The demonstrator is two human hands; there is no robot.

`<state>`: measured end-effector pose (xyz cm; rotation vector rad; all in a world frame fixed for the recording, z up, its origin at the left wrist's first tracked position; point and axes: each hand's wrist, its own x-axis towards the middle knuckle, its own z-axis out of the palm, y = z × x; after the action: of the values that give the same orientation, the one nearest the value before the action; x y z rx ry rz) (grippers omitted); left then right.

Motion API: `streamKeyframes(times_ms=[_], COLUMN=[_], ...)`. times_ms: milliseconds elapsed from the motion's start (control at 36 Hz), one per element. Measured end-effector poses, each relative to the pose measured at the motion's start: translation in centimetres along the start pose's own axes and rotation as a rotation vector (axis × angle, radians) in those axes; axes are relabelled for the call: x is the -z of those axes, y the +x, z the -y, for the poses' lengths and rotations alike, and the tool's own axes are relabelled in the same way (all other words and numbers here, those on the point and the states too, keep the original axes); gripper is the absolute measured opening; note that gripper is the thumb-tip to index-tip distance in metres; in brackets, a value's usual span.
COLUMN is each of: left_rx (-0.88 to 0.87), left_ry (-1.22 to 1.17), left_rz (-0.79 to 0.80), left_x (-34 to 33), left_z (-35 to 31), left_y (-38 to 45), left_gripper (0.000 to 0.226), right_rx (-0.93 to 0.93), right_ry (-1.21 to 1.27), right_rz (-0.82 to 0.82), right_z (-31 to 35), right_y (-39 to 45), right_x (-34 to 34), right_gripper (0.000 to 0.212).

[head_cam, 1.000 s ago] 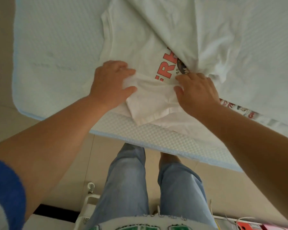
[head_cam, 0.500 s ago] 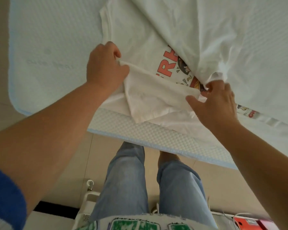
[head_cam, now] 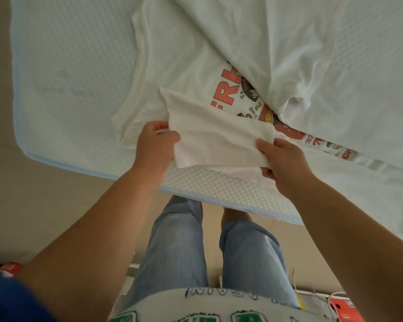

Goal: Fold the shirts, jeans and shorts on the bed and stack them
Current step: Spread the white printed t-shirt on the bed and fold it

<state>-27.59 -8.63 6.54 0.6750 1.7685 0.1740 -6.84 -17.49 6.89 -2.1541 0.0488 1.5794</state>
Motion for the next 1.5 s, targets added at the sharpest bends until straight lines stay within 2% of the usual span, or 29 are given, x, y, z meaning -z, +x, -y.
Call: streamKeyframes(times_ms=[56, 83, 167, 250, 333, 389, 444, 556, 667, 806, 889, 972, 1083, 1167, 1194, 1250, 1306, 1361, 1417, 1472, 1500], left_rx=[-0.031, -0.066, -0.218, -0.379, -0.557, -0.642, -0.667, -0.673, -0.641, -0.630, -0.730, -0.935, -1.103, -1.048, -0.995, -0.890, -0.834, -0.777, -0.677, -0.508, -0.370], left_ry=[-0.011, 0.058, 0.448, 0.613, 0.666, 0.724, 0.776, 0.913, 0.840, 0.755, 0.731, 0.836, 1.012, 1.084, 1.085, 1.039, 0.998, 0.947, 0.824, 0.574, 0.353], left_rz=[-0.011, -0.023, -0.076, -0.187, -0.252, -0.231, -0.165, -0.037, -0.103, -0.249, -0.279, -0.215, -0.167, -0.031, 0.009, 0.029, 0.011, 0.002, -0.007, 0.002, 0.029], left_x=[0.8, 1.1, 1.5, 1.5, 1.5, 1.5, 1.5, 1.3, 1.2, 0.5, -0.2, -0.9, -1.6, -2.2, -2.4, -2.7, -3.0, -3.2, -3.1, -2.9, -2.8], left_z=[0.2, 0.4, 1.5, 1.7, 0.2, -1.3, -2.8, -4.9, -5.5, -5.9, -6.0, -5.5, -4.3, -3.3, -3.1, -2.9, -3.1, -3.7, -4.4, -5.5, -6.2], left_y=[0.1, 0.1, -0.1, -0.3, 0.4, 1.3, 2.4, 4.6, 5.6, 5.6, 4.3, 2.5, 1.9, 2.4, 2.6, 3.1, 3.7, 4.0, 4.0, 3.9, 3.8], left_gripper=[0.023, 0.023, 0.024, 0.029, 0.041, 0.053, 0.057, 0.029, 0.020, 0.030, 0.033, 0.025, 0.023, 0.030, 0.032, 0.034, 0.033, 0.030, 0.027, 0.021, 0.019], right_rx=[0.028, 0.063, 0.206, 0.447, 0.623, 0.615, 0.572, 0.561, 0.553, 0.547, 0.614, 0.582, 0.347, 0.181, 0.154, 0.131, 0.158, 0.326, 0.591, 0.939, 1.120], right_ry=[-0.157, -0.291, -0.643, -0.669, -0.683, -0.735, -0.814, -0.780, -0.714, -0.784, -0.670, -0.492, -0.352, -0.273, -0.218, -0.115, -0.094, -0.214, -0.411, -0.545, -0.634], right_rz=[-0.026, -0.047, -0.177, -0.332, -0.315, -0.251, -0.208, -0.237, -0.335, -0.341, -0.400, -0.520, -0.543, -0.449, -0.404, -0.327, -0.324, -0.368, -0.391, -0.382, -0.356], right_z=[-0.4, -0.6, -1.1, -1.3, -0.4, 0.5, 1.4, 2.7, 3.1, 3.4, 3.6, 4.7, 8.0, 10.4, 11.0, 11.9, 12.4, 12.9, 12.8, 11.9, 11.0], right_y=[0.2, 0.4, 0.6, 0.3, 0.4, 1.0, 2.0, 2.9, 3.0, 2.9, 2.3, 2.5, 4.8, 6.7, 7.1, 7.4, 7.1, 6.0, 3.4, 0.2, -1.2], right_x=[0.0, -0.1, -0.1, 0.1, 0.0, -0.2, -0.3, -0.2, -0.4, -0.4, 0.1, 1.2, 2.7, 3.0, 3.1, 3.1, 2.9, 2.4, 1.0, -0.8, -1.7], right_gripper=[0.017, 0.018, 0.021, 0.030, 0.038, 0.042, 0.037, 0.022, 0.021, 0.020, 0.015, 0.027, 0.064, 0.071, 0.065, 0.039, 0.022, 0.012, 0.018, 0.022, 0.019])
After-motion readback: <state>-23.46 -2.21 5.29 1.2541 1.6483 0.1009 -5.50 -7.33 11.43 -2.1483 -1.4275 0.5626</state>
